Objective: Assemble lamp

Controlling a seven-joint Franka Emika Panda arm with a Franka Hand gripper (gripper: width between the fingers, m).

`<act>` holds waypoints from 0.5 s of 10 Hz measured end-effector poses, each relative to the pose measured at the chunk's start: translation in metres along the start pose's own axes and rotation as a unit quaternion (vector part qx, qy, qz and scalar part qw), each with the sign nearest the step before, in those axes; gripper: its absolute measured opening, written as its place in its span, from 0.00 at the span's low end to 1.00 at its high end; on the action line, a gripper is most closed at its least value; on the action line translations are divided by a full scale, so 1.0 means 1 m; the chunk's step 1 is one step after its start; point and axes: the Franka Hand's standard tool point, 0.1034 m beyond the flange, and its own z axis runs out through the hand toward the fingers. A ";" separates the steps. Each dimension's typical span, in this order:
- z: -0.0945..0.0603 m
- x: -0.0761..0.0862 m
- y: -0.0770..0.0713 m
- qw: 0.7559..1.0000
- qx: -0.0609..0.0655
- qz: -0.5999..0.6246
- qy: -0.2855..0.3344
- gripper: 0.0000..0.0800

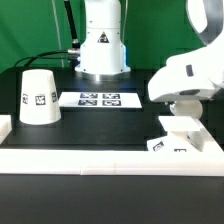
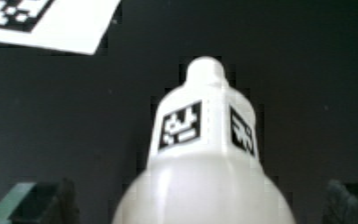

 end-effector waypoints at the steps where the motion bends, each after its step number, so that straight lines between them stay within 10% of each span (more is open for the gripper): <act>1: 0.000 0.000 0.000 1.000 0.000 0.000 0.002 0.87; 5: 0.013 0.005 0.001 1.000 0.000 0.004 0.000 0.87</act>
Offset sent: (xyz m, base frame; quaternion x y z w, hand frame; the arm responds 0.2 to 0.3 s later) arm -0.0100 -0.0004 -0.0145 -0.0009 0.0074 0.0189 0.9998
